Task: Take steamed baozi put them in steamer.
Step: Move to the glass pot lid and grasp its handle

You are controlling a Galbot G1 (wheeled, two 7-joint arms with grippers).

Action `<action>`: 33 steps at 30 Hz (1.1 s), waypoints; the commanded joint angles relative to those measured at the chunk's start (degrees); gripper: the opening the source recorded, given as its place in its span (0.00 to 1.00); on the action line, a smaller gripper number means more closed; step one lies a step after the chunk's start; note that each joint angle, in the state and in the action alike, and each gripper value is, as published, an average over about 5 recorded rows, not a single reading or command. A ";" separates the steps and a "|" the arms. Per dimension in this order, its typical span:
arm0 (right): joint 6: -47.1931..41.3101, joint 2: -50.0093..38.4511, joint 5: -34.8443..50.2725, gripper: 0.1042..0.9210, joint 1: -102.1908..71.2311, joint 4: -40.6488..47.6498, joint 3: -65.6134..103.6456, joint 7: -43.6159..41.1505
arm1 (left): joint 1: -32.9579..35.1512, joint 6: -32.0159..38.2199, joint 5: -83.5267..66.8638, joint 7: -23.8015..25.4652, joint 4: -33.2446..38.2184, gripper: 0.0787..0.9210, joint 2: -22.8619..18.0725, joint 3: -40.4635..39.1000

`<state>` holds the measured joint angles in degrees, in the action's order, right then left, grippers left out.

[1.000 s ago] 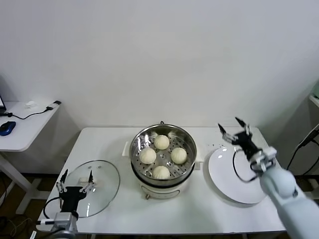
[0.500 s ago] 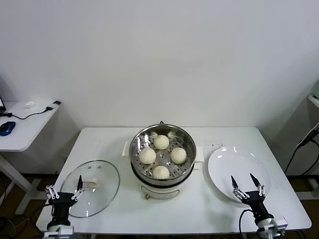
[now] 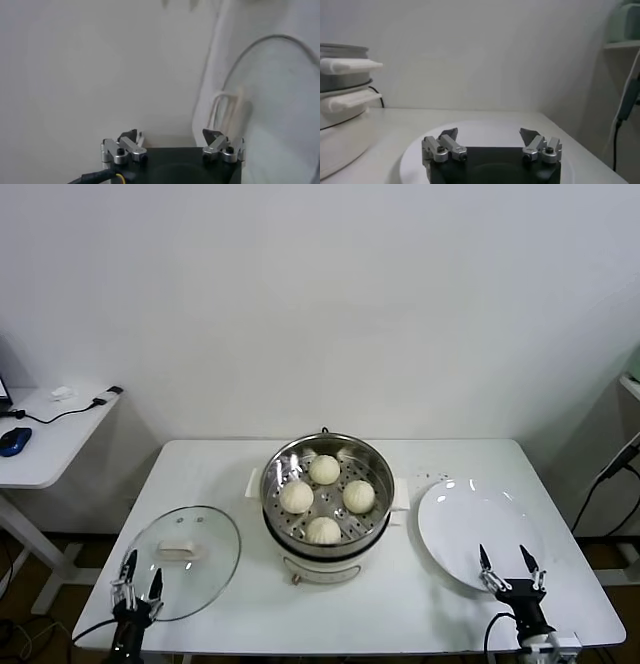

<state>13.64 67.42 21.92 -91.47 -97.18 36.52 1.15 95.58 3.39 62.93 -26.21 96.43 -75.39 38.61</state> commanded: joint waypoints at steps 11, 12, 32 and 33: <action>-1.34 2.14 -1.58 0.88 -1.27 -0.69 1.21 1.49 | -9.05 -4.78 11.81 -0.73 -8.66 0.88 0.28 -1.62; -1.37 2.19 -1.59 0.88 -1.30 -0.75 1.25 1.49 | -9.37 -4.74 11.93 -0.71 -8.96 0.88 0.23 -1.77; -1.37 2.35 -2.04 0.88 -1.73 -0.96 1.69 1.38 | -16.14 -3.23 14.12 -0.65 -18.26 0.79 0.84 -2.14; -1.36 2.36 -2.06 0.88 -1.72 -0.94 1.67 1.35 | -16.18 -3.01 14.13 -0.82 -18.68 0.75 0.88 -2.17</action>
<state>12.31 69.65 19.97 -93.14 -98.11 38.20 2.59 81.89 -0.42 76.05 -26.71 82.83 -74.80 36.58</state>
